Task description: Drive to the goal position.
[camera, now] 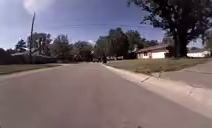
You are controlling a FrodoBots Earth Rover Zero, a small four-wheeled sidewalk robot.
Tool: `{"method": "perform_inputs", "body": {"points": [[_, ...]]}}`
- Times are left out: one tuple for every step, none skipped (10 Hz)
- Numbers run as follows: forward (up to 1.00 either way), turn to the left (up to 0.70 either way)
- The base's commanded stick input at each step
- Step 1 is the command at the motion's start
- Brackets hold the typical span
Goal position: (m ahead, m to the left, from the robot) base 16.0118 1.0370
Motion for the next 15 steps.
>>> {"method": "perform_inputs", "body": {"points": [[0.70, 0.00], [0.70, 0.00], [0.70, 0.00], [0.70, 0.00], [0.70, 0.00], [0.70, 0.00], [0.70, 0.00], [0.70, 0.00], [0.70, 0.00], [0.70, 0.00], [0.70, 0.00], [0.70, 0.00], [0.70, 0.00], [0.70, 0.00], [0.70, 0.00]]}}
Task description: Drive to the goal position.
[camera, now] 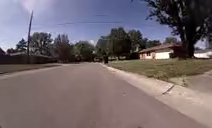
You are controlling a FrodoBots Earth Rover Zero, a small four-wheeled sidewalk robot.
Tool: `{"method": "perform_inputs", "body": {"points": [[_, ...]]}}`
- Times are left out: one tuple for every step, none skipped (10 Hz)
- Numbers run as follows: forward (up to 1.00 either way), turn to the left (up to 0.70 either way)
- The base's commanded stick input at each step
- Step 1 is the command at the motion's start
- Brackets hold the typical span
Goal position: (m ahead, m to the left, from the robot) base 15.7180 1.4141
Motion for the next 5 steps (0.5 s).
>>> {"method": "perform_inputs", "body": {"points": [[0.70, 0.00], [0.70, 0.00], [0.70, 0.00], [0.70, 0.00], [0.70, 0.00]]}}
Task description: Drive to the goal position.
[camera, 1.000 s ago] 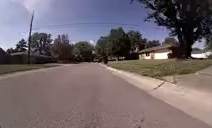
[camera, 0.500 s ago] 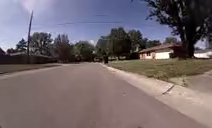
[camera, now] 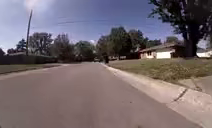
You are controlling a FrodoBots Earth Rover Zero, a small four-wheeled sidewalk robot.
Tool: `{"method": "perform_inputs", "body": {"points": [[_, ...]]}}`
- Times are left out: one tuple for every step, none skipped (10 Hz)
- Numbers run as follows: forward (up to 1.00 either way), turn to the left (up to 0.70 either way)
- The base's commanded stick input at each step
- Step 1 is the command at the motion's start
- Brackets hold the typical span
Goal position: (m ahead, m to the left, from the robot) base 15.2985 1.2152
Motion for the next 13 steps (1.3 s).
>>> {"method": "perform_inputs", "body": {"points": [[0.70, 0.00], [0.70, 0.00], [0.70, 0.00], [0.70, 0.00], [0.70, 0.00], [0.70, 0.07], [0.70, 0.26], [0.70, 0.34], [0.70, 0.35], [0.70, 0.35], [0.70, 0.20], [0.70, 0.00], [0.70, 0.00]]}}
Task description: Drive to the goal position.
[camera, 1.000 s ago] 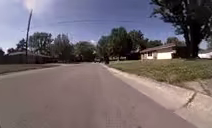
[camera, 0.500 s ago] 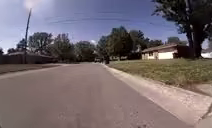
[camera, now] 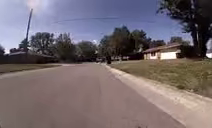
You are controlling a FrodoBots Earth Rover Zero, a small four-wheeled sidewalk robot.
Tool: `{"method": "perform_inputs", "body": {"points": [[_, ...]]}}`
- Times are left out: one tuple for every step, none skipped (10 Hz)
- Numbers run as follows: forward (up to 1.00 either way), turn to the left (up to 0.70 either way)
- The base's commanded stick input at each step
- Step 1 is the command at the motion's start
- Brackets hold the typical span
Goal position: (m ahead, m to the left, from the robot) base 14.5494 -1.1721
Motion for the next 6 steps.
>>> {"method": "perform_inputs", "body": {"points": [[0.70, 0.00], [0.70, 0.00], [0.70, 0.00], [0.70, 0.00], [0.70, 0.00], [0.70, 0.00]]}}
